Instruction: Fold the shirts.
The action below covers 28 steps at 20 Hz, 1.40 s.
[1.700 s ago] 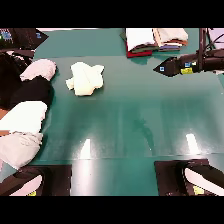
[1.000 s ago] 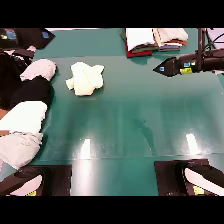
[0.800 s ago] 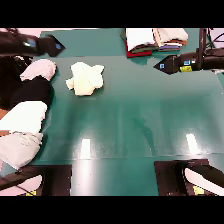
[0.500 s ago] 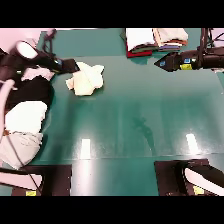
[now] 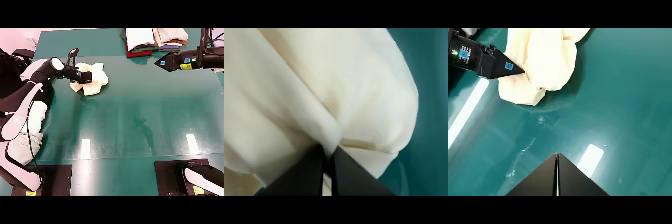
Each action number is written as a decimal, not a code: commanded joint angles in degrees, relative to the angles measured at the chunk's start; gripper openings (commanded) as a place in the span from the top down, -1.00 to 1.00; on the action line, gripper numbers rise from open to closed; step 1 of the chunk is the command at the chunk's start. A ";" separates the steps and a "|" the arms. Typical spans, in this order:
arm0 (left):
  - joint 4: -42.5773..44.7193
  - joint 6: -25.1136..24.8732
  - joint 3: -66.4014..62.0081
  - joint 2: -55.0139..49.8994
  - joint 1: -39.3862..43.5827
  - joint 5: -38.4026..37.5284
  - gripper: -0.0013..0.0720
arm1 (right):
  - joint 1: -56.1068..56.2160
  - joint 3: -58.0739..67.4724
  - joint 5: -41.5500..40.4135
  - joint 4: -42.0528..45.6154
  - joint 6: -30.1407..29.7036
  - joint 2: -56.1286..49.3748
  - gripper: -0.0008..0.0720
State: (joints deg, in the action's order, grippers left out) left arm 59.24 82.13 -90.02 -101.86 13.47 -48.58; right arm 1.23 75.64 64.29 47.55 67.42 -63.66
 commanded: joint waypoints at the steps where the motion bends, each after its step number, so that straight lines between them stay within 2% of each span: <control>1: 1.22 -0.13 -2.54 0.46 0.15 -2.56 0.90 | 0.04 0.07 0.61 -0.13 0.04 0.02 0.94; 3: 3.17 -0.15 -6.03 3.82 -0.42 -2.86 0.90 | -0.02 0.24 0.59 -1.90 0.04 0.09 0.94; 6: 10.56 -0.31 -12.31 13.97 -0.42 -2.54 0.90 | -0.02 5.97 0.96 -1.77 0.04 0.09 0.94; 10: 13.31 -2.99 -14.97 30.16 -0.02 -3.50 0.90 | -0.02 17.25 0.26 2.29 0.09 0.09 0.94; 13: 14.88 -3.17 -14.97 37.46 3.91 -7.93 0.90 | -0.02 23.67 0.33 7.34 2.89 0.09 0.94; 16: 15.04 -3.15 -14.73 37.64 11.85 -13.00 0.90 | -0.02 27.80 0.72 11.52 6.19 0.09 0.94; 20: 14.95 -3.58 -10.21 33.33 24.04 -13.20 0.90 | -0.02 29.73 1.95 12.63 7.74 0.13 0.94; 21: 14.82 -4.98 -8.68 31.87 26.32 -13.16 0.89 | -0.02 29.75 2.25 12.63 7.78 0.13 0.94; 22: 14.43 -5.92 -7.39 30.21 28.04 -12.94 0.27 | -0.02 29.73 2.58 12.63 7.78 0.13 0.94; 23: 14.08 -5.46 -6.64 28.72 28.74 -12.26 -0.45 | -0.02 29.73 3.10 12.63 7.78 0.13 0.94; 24: 14.23 -4.52 -6.64 27.45 28.68 -11.65 -0.53 | -0.02 29.73 3.93 12.66 7.78 0.13 0.92; 25: 15.13 -4.13 -6.64 26.99 27.67 -10.75 -0.53 | -0.02 29.73 4.94 12.68 7.78 0.13 0.53; 26: 15.54 -4.15 -6.67 27.08 25.59 -10.05 -0.53 | -0.02 29.73 6.45 12.72 7.78 0.09 -0.06; 27: 15.56 -4.07 -6.82 27.21 22.73 -10.19 -0.53 | -0.02 29.59 9.25 13.88 8.33 0.00 -0.28; 28: 15.56 -3.41 -6.82 27.36 18.93 -11.08 -0.53 | -0.02 28.74 13.09 16.09 9.09 0.02 -0.28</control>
State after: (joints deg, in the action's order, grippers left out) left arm 74.02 77.73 -97.27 -73.71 36.93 -59.66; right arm 1.23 104.95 70.67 60.71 75.35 -63.57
